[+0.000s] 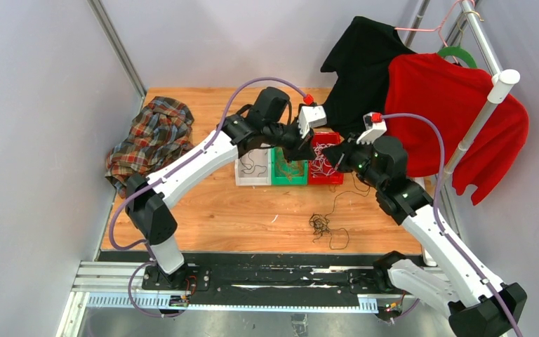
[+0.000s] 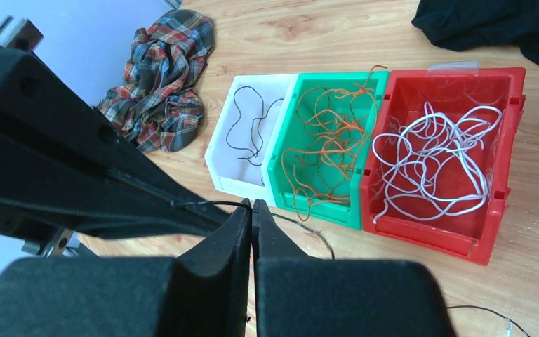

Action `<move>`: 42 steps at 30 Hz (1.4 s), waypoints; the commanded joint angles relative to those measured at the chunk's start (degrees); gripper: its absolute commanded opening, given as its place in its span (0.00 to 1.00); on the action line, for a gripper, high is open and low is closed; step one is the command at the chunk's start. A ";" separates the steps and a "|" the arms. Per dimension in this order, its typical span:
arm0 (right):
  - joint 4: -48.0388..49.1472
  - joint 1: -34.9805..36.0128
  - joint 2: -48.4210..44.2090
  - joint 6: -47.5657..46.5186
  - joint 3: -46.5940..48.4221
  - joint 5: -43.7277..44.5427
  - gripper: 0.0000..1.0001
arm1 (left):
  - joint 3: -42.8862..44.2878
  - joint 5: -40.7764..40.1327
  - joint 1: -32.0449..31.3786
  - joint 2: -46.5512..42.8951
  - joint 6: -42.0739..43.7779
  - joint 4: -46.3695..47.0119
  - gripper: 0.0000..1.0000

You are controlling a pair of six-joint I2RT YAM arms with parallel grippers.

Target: Untangle the cables

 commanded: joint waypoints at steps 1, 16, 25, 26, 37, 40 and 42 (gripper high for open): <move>1.29 -0.29 -1.28 -2.42 -0.99 -2.70 0.01 | 6.33 -4.29 1.21 -0.32 4.09 -3.62 0.01; 1.26 -0.12 -2.76 -16.68 -5.96 -5.95 0.62 | 22.88 -15.15 2.02 -12.92 26.10 -18.05 0.00; 8.34 6.90 -0.15 -14.06 -15.15 -7.03 0.64 | 25.15 -20.39 2.02 -18.41 29.25 -17.81 0.00; 8.87 9.04 0.79 -14.34 -15.87 -5.36 0.64 | 25.03 -20.93 2.02 -18.96 29.71 -17.85 0.00; 17.71 26.60 18.59 -15.25 -17.83 10.10 0.64 | 23.13 -26.59 2.02 -25.07 32.77 -16.54 0.01; 18.14 28.11 23.79 -14.71 -17.60 15.82 0.63 | 22.55 -28.91 2.02 -26.99 34.68 -16.83 0.00; 19.02 29.27 26.37 -14.54 -18.12 19.54 0.59 | 20.92 -30.35 2.02 -28.70 35.39 -17.19 0.00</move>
